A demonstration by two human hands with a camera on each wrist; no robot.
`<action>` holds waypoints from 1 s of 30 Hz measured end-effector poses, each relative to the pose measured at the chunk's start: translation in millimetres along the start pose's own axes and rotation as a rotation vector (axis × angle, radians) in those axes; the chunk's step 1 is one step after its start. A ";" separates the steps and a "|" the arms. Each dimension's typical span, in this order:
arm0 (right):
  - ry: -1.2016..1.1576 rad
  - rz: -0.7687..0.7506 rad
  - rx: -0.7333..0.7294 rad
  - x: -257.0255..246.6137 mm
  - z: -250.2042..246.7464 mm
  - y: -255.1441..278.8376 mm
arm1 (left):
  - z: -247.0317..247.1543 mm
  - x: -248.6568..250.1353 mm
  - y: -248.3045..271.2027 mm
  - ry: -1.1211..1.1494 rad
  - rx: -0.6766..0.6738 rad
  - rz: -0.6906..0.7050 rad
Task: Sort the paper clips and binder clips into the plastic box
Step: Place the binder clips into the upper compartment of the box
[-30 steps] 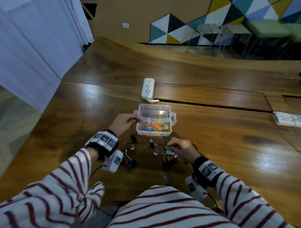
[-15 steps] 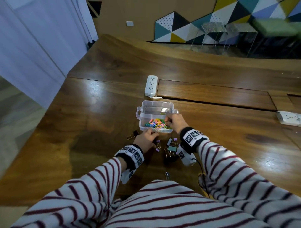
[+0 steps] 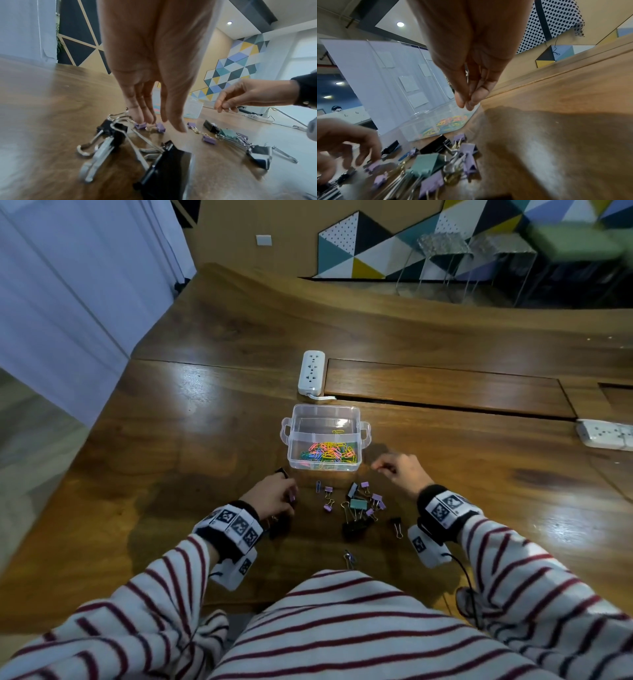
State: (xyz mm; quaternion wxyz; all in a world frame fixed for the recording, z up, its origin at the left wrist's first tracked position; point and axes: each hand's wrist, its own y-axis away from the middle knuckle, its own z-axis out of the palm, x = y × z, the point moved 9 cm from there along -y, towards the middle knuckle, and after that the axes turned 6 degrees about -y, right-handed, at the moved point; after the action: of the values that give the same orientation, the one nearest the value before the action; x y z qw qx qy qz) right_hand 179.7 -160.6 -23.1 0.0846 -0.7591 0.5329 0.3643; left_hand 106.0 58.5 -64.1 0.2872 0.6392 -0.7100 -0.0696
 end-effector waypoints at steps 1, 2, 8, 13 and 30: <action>0.003 -0.004 0.004 2.7 1.4 3.8 | -7.0 4.5 -2.2 0.018 0.061 0.008; 0.007 -0.009 0.008 5.7 3.8 6.7 | -13.8 12.4 -4.4 0.038 0.131 0.028; 0.306 0.039 -0.256 19.2 48.5 35.0 | -3.0 54.7 -26.4 -0.100 0.157 0.105; 0.388 -0.089 -0.233 6.7 77.9 59.6 | 0.7 55.0 -33.9 -0.195 0.151 0.126; 0.336 -0.214 -0.192 -14.8 83.8 67.2 | 0.0 56.4 -27.8 -0.061 0.112 0.073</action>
State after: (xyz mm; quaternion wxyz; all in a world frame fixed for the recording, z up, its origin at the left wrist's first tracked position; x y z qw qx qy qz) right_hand 80.0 -134.3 -56.5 -0.0400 -0.8659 0.4186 0.2708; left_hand 129.1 0.2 -59.1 0.2314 0.6257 -0.7440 -0.0388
